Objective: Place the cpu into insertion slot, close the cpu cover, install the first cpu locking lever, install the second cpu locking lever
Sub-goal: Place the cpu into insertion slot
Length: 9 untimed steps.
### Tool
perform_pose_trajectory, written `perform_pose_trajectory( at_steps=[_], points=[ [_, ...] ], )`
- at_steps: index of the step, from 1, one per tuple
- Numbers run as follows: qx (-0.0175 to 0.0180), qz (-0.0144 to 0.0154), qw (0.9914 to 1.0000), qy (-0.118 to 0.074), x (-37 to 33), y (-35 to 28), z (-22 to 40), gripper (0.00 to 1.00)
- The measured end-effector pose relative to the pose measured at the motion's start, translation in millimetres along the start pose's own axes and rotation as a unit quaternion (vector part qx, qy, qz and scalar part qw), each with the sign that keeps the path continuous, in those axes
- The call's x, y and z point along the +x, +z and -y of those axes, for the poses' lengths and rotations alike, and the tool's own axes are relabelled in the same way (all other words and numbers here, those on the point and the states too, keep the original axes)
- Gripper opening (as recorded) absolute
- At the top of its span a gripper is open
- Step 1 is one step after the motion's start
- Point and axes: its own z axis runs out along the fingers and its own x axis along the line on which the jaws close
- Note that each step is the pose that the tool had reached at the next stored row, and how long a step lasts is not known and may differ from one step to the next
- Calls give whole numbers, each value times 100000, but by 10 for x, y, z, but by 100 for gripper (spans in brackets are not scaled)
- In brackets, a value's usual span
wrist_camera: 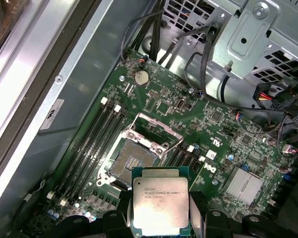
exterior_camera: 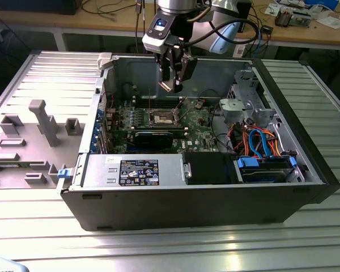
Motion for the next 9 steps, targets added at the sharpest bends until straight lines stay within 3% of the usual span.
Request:
perform_pose_trajectory(
  at_steps=[9],
  points=[
    [42, 7, 99999, 455, 0, 0, 0, 55]
  ],
)
